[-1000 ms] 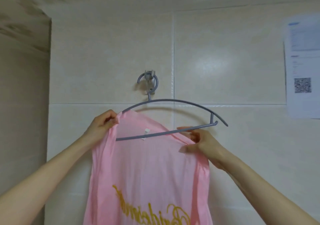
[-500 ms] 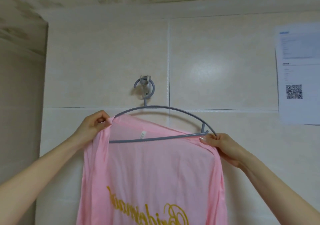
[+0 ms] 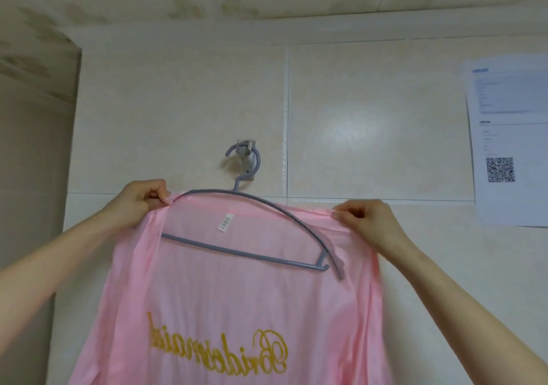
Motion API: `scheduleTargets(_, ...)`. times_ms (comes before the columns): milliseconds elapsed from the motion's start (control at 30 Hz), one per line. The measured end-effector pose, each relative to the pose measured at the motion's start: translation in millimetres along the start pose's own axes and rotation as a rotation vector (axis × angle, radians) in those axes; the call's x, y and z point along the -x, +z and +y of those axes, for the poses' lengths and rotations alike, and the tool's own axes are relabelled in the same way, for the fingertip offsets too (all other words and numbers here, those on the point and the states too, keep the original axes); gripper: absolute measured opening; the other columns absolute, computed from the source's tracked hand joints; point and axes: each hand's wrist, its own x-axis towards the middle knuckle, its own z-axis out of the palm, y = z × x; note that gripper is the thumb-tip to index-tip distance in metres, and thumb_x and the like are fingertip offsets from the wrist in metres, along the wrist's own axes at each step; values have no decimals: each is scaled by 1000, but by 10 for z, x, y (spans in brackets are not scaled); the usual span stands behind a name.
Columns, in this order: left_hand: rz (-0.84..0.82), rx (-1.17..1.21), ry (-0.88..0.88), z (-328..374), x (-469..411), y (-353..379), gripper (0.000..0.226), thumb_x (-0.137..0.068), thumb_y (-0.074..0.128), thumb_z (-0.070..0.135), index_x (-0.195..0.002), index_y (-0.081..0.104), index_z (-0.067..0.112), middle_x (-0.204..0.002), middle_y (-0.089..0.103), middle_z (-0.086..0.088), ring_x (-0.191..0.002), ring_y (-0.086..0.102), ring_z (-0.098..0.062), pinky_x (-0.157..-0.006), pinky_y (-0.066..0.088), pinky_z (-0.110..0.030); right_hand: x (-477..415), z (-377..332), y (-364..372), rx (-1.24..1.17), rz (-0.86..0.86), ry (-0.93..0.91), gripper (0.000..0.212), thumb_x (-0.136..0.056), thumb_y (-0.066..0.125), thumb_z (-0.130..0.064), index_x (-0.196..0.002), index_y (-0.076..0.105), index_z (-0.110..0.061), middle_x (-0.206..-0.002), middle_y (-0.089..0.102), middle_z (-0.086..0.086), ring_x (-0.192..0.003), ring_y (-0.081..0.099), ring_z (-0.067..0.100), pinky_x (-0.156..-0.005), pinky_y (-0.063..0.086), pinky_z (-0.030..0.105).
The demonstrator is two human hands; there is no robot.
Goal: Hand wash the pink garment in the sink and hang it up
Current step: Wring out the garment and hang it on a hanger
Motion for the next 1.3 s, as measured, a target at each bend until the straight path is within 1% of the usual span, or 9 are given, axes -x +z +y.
scheduleTargets(167, 115, -103, 38, 31, 206, 116, 43, -81, 59, -16, -64, 60, 23, -69, 64, 7, -63, 51, 4, -62, 35, -7, 170, -544, 238, 569, 452, -383, 20, -82, 65, -25, -69, 57, -12, -47, 56, 4, -44, 55, 33, -42, 38, 29)
scheduleTargets(300, 152, -211, 60, 155, 453, 330, 37, -83, 60, -8, -75, 61, 28, -90, 65, -7, -84, 55, -21, -68, 34, -16, 431, -583, 773, 541, 338, -517, 14, -85, 57, -23, -76, 52, -14, -42, 50, 1, -30, 40, 27, -36, 15, 23)
scheduleTargets(400, 360, -410, 119, 279, 581, 366, 9, -82, 66, -1, -89, 66, 6, -112, 52, -9, -108, 43, -24, -81, 30, -23, 518, -430, 975, 575, 278, -492, 17, -86, 41, -28, -75, 47, -16, -38, 47, 1, -28, 39, 23, -40, 10, 26)
scheduleTargets(600, 362, -460, 132, 576, 685, 584, 11, -95, 52, 12, -84, 48, 10, -74, 62, -20, -74, 59, -40, -60, 33, -38, 606, -556, 1158, 602, 248, -567, 12, -82, 41, -27, -87, 44, -17, -44, 52, 0, -33, 48, 21, -41, 12, 27)
scheduleTargets(800, 170, -450, 239, 721, 678, 806, 32, -91, 43, 44, -89, 56, 15, -78, 65, -7, -80, 60, -32, -63, 37, -35, 650, -677, 1258, 662, 210, -653, 17, -81, 50, -27, -67, 46, -20, -39, 49, 2, -33, 48, 23, -42, 12, 26)
scheduleTargets(900, 308, -323, 298, 595, 619, 532, 38, -88, 39, 47, -87, 60, 15, -83, 57, 2, -82, 53, -22, -70, 39, -33, 699, -625, 984, 503, 319, -590, 38, -89, 42, -39, -56, 47, -22, -46, 52, 1, -44, 53, 23, -40, 23, 25)
scheduleTargets(967, 483, -163, 213, 392, 571, 328, 27, -89, 49, 32, -103, 59, 11, -101, 59, -5, -94, 54, -21, -84, 45, -35, 625, -527, 757, 366, 455, -523, 27, -89, 48, -38, -74, 62, -21, -70, 59, 0, -67, 54, 22, -52, 38, 31)
scheduleTargets(1100, 155, -9, 48, 213, 600, 239, 26, -82, 55, 29, -107, 56, 22, -108, 64, 1, -88, 56, 8, -80, 40, -5, 301, -219, 521, 94, 270, -321, 35, -83, 69, -34, -116, 60, -28, -103, 56, -5, -92, 50, 4, -82, 39, 23)
scheduleTargets(1300, 240, 34, 12, 97, 630, 373, 16, -87, 65, 7, -94, 64, 21, -92, 65, 22, -81, 57, 9, -74, 40, -3, 263, -108, 561, -291, 280, -104, 27, -83, 69, -3, -88, 71, -29, -87, 69, -12, -83, 62, -2, -74, 43, 8)
